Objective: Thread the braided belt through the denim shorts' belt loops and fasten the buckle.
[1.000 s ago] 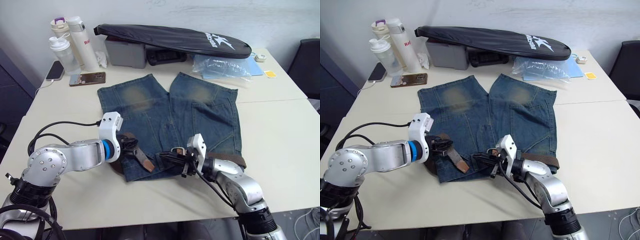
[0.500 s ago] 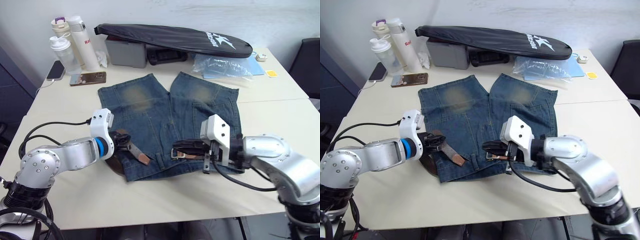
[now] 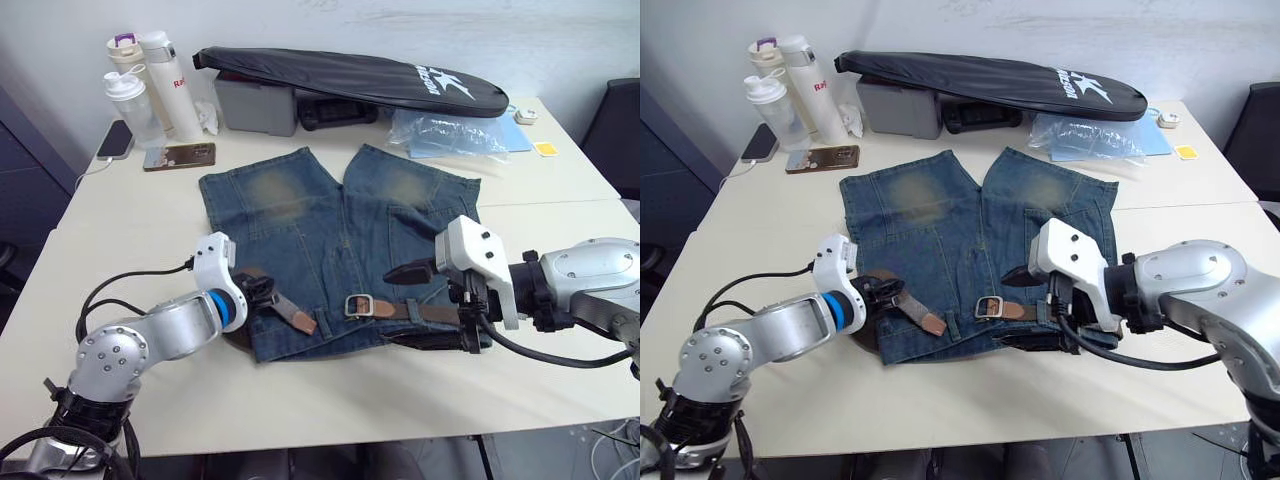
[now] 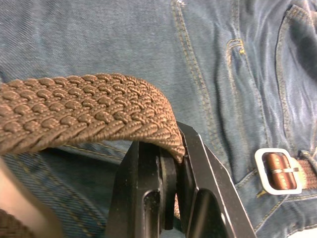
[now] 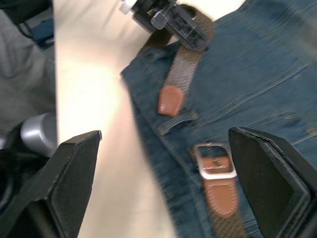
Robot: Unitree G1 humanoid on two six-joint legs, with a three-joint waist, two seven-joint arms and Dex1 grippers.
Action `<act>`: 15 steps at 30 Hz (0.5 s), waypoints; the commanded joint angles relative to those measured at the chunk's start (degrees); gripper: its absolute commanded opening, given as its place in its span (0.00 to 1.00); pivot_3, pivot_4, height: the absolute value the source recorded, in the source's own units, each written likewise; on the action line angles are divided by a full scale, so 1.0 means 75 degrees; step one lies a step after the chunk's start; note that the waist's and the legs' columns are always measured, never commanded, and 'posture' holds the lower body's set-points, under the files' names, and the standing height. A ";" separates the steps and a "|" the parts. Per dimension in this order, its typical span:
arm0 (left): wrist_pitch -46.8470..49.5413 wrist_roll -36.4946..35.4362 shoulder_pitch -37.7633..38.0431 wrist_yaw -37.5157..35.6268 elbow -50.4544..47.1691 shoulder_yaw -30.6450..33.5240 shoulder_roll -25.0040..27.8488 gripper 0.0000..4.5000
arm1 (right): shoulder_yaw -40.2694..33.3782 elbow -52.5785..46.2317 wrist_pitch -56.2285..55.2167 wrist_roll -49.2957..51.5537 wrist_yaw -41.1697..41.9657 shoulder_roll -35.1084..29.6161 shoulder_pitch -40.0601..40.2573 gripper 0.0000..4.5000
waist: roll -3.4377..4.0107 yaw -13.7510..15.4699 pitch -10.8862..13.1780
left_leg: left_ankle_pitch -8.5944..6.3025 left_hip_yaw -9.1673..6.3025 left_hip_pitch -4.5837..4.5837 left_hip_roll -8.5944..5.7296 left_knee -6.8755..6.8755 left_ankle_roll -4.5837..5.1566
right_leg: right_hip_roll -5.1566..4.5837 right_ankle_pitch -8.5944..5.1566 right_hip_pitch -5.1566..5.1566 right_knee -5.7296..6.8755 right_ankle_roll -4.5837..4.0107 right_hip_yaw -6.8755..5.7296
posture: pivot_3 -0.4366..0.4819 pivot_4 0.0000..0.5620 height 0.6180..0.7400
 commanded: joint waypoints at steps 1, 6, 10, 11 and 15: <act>-0.0427 -0.0398 0.0147 0.0241 -0.0797 0.0124 -0.0094 0.00 | -0.0132 -0.0144 0.0134 0.0292 0.0057 -0.0336 -0.0256 0.99 | -0.0002 -0.0004 0.0001 | -0.0001 0.0001 -0.0001 0.0001 0.0001 0.0001 | 0.0000 0.0000 0.0000 0.0000 0.0000 0.0000 | 0.48 0.27 1.00; -0.0658 0.0019 0.0241 0.0333 -0.1162 0.0205 0.0053 0.00 | 0.0169 0.0040 0.0036 0.0130 -0.0003 -0.0409 -0.0535 0.99 | -0.0002 -0.0005 0.0001 | -0.0001 0.0004 -0.0001 -0.0002 0.0001 0.0001 | 0.0008 0.0000 0.0001 -0.0007 0.0000 0.0000 | 0.48 0.27 1.00; -0.0672 0.0449 0.0340 0.0437 -0.1365 0.0155 0.0191 0.00 | 0.0464 0.0174 -0.0093 -0.0135 -0.0010 -0.0403 -0.0752 0.99 | -0.0001 -0.0006 0.0002 | -0.0001 0.0005 -0.0001 -0.0004 0.0000 0.0001 | 0.0013 -0.0001 0.0000 -0.0010 -0.0001 0.0002 | 0.48 0.27 1.00; -0.0698 0.0497 0.0359 0.0464 -0.1391 0.0162 0.0186 0.00 | 0.0507 0.0200 -0.0113 -0.0171 -0.0004 -0.0402 -0.0783 0.99 | -0.0001 -0.0005 0.0002 | -0.0001 0.0005 -0.0001 -0.0003 0.0000 0.0000 | 0.0014 0.0000 0.0000 -0.0012 -0.0001 0.0002 | 0.48 0.27 1.00; -0.0851 0.0679 0.0652 0.0514 -0.1524 0.0056 -0.0039 0.00 | 0.0641 0.0271 -0.0196 -0.0348 0.0000 -0.0410 -0.0956 0.99 | -0.0001 0.0001 0.0002 | -0.0001 0.0005 -0.0002 -0.0001 0.0001 0.0000 | 0.0011 -0.0001 0.0001 -0.0014 -0.0001 0.0005 | 0.48 0.27 1.00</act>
